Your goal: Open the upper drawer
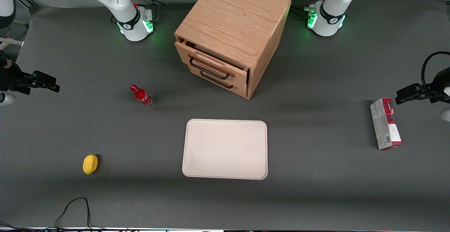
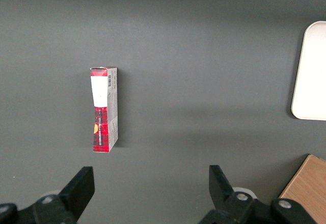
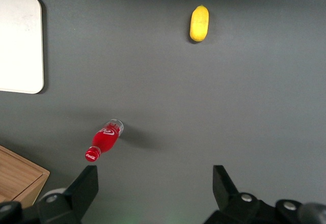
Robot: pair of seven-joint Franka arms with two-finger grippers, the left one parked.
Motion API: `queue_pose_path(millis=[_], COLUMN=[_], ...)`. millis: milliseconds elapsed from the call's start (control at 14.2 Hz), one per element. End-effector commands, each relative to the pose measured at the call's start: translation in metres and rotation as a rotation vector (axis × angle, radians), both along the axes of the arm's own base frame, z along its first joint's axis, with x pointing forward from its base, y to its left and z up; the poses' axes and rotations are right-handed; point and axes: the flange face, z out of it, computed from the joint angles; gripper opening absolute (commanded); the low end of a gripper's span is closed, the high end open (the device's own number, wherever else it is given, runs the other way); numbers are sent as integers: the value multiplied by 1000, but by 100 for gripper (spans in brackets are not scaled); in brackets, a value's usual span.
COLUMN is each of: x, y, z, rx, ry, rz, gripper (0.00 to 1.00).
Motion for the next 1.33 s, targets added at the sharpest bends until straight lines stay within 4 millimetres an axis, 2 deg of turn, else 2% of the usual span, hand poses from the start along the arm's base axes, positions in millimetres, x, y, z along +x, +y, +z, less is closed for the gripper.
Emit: queue_pose_path(millis=[0, 211, 421, 632, 772, 912, 1053, 1263], x=[-2, 0, 2, 2, 12, 11, 1, -28], y=[0, 3, 18, 76, 139, 206, 271, 347], z=[7, 9, 9, 15, 8, 2, -11, -24], rx=[-6, -7, -3, 0, 10, 18, 38, 44], ry=[0, -6, -8, -22, -19, -18, 2, 20], rz=[8, 10, 33, 132, 237, 340, 420, 494], gripper=[100, 100, 100, 100, 100, 100, 100, 100])
